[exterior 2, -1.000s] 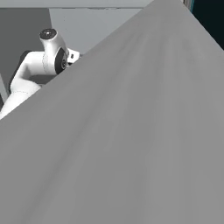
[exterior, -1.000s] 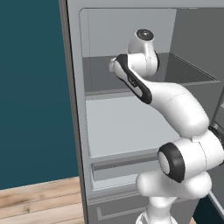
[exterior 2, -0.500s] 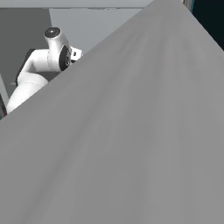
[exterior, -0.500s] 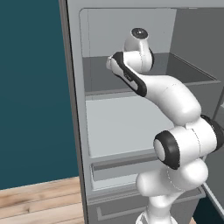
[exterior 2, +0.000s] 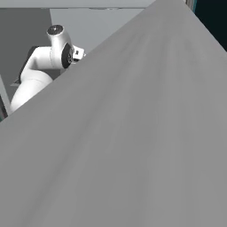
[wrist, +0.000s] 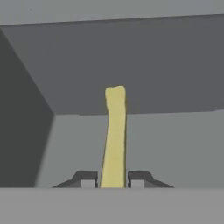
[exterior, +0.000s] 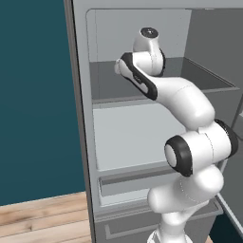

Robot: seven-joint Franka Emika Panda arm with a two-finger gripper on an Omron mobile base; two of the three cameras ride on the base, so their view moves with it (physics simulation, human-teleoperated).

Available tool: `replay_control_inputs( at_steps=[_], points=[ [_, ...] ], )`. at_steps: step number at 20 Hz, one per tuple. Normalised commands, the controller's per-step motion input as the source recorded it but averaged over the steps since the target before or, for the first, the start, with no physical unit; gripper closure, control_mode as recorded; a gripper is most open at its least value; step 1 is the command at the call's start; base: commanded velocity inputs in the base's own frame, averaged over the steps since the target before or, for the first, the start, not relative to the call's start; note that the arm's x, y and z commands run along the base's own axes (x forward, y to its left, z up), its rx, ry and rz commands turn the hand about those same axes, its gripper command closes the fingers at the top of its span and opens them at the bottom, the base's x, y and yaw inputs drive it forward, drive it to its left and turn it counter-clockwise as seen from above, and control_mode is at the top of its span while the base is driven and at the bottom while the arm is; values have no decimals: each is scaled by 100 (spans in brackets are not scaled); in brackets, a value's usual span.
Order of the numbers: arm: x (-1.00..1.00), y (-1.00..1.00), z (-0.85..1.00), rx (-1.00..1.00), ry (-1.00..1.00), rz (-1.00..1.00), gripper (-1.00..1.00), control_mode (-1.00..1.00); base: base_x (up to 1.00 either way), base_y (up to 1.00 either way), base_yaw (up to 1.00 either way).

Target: Pick the egg and butter from the fridge and place them by the bowl for mixing.

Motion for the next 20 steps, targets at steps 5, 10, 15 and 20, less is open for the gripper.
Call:
replay_control_inputs(
  at_steps=[5,10,15,20],
  points=[
    [0,0,-14,0,0,0,100,-100,0,0,0],
    [-22,0,-14,0,0,0,100,-100,0,0,0],
    [-60,0,-8,0,0,0,100,-100,0,0,0],
    [-86,-4,-1,0,-1,0,100,-100,0,0,0]
  ],
)
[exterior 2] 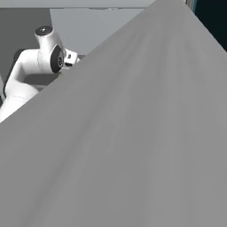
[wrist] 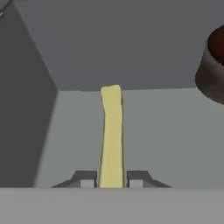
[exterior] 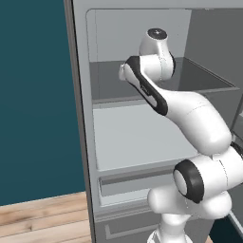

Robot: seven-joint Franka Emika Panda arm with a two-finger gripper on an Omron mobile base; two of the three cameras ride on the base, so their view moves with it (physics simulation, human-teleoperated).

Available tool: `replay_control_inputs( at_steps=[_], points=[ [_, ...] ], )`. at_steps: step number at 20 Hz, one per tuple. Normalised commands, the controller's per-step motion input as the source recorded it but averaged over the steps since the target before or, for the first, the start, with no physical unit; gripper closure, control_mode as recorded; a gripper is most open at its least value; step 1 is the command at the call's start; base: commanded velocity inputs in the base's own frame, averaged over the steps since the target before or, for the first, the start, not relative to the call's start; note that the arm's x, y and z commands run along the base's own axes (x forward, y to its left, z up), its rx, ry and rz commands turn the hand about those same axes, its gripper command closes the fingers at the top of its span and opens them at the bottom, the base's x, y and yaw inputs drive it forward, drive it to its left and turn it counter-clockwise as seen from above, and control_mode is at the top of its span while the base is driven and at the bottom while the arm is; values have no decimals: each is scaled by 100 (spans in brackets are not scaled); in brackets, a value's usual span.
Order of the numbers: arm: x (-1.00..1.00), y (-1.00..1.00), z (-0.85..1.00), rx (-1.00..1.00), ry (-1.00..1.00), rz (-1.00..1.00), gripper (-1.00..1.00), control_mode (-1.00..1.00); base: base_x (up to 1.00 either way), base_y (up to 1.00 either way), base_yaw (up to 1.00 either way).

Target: Pick the egg and butter from the fridge and place them by the bowl for mixing.

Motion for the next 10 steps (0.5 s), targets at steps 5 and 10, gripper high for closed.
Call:
replay_control_inputs(
  at_steps=[5,10],
  points=[
    [-97,-11,31,0,-1,0,100,-100,0,0,0],
    [-100,-6,18,0,2,0,100,-100,0,0,0]
  ],
)
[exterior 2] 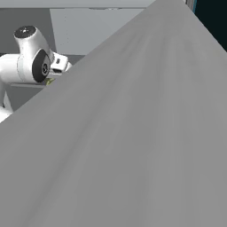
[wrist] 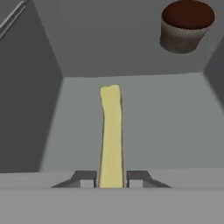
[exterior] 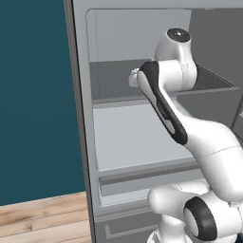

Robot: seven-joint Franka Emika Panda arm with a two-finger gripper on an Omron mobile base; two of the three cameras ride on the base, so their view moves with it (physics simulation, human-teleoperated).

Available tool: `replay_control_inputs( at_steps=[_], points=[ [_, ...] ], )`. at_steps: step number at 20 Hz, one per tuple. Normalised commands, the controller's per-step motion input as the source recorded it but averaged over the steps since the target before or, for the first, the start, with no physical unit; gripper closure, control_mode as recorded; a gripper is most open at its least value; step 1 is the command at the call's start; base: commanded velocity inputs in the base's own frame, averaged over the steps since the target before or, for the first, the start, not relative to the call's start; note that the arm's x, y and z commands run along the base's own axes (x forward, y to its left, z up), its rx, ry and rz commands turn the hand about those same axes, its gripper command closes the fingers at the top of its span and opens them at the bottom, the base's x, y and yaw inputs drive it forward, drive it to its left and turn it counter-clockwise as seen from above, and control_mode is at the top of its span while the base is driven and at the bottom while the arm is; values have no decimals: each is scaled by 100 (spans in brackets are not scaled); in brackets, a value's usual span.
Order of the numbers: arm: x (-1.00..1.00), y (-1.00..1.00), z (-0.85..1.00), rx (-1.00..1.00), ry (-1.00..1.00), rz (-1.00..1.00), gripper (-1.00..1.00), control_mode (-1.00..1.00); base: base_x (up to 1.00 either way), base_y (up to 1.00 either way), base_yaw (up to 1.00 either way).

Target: Pick the egg and butter from the fridge and place them by the bowl for mixing.

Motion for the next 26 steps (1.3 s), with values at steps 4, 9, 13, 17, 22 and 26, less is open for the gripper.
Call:
replay_control_inputs(
  at_steps=[4,9,13,17,22,26],
  points=[
    [-100,-8,4,2,18,-1,100,-100,0,0,0],
    [-100,-34,0,1,21,0,100,-100,0,0,0],
    [-100,-27,-1,0,19,0,100,-100,0,0,0],
    [-92,-15,-5,0,16,-1,100,-100,0,0,0],
    [-67,-20,-13,0,10,0,100,-100,0,0,0],
    [-21,-15,-31,-2,4,0,100,-100,0,0,0]
  ],
)
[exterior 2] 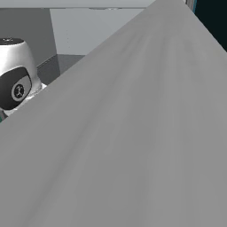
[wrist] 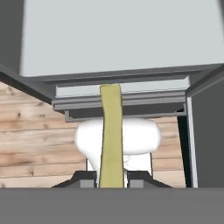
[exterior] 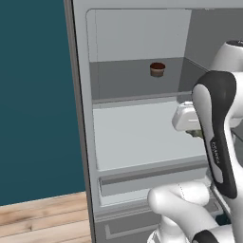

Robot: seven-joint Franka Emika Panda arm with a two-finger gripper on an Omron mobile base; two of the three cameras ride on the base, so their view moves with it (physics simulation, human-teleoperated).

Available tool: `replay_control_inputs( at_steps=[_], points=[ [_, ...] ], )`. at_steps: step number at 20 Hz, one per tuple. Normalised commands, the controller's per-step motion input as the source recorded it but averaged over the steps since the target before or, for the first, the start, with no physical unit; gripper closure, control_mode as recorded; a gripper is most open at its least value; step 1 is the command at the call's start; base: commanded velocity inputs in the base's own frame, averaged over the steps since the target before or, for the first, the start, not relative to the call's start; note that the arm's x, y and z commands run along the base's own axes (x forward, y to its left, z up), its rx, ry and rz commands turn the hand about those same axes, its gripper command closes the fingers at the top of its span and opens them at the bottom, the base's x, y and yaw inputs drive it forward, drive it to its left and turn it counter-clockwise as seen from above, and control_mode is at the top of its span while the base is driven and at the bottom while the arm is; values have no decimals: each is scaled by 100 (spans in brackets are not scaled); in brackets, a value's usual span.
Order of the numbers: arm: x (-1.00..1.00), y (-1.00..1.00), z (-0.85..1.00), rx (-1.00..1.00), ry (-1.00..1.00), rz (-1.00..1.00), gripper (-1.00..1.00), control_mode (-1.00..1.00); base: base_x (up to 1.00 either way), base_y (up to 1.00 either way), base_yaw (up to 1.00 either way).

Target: Pick the egg and butter from the fridge and place them by the bowl for mixing.

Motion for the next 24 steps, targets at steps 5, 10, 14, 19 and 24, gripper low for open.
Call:
replay_control_inputs(
  at_steps=[5,10,14,19,24],
  points=[
    [-4,0,-25,-7,7,0,100,-100,0,0,0],
    [0,2,0,-2,11,0,100,-100,0,0,0],
    [-1,0,0,0,14,0,100,-100,0,0,0],
    [-5,0,-2,0,11,0,100,-100,0,0,0],
    [-3,0,-2,0,2,0,100,100,-38,4,0]
  ],
)
